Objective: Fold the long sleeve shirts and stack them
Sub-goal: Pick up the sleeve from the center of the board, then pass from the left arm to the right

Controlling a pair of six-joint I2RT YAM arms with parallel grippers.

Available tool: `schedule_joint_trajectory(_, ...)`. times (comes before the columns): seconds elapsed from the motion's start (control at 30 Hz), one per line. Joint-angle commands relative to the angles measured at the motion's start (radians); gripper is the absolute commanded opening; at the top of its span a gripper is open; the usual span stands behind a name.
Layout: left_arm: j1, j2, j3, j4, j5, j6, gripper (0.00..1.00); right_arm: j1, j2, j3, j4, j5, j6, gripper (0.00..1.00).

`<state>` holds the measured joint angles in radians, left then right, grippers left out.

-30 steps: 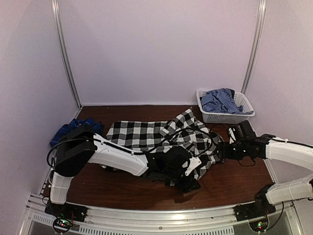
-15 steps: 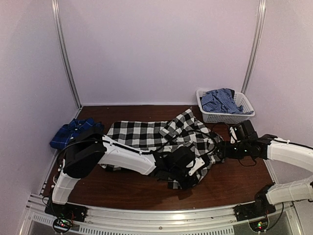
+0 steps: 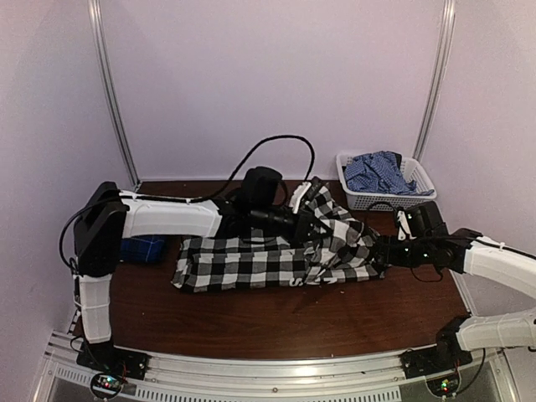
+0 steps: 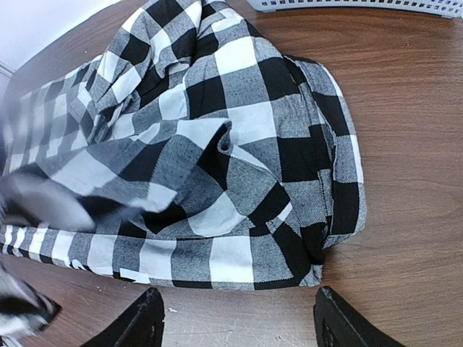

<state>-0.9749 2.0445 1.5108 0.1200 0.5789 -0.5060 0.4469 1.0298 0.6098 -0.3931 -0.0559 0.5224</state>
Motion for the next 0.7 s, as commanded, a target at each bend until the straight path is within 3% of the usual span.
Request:
schedule_joint_trajectory(0.0,0.101,-0.022,0.029,0.18,0.167,-0.18,0.0,-0.006,-0.008,0.041,-0.006,-0.014,-0.012,0.72)
schedule_joint_trajectory(0.2,0.201,0.003,0.037,0.359,0.242,-0.368,0.0,-0.007,-0.016,0.023,0.008,-0.02,-0.011,0.72)
schedule_joint_trajectory(0.53,0.219,0.161,0.307,0.277,0.299,-0.416,0.0,-0.007,-0.018,-0.017,0.063,-0.057,-0.003,0.73)
schedule_joint_trajectory(0.67,0.217,0.205,0.319,0.304,0.313,-0.462,0.0,-0.007,-0.014,-0.02,0.103,-0.101,0.003,0.73)
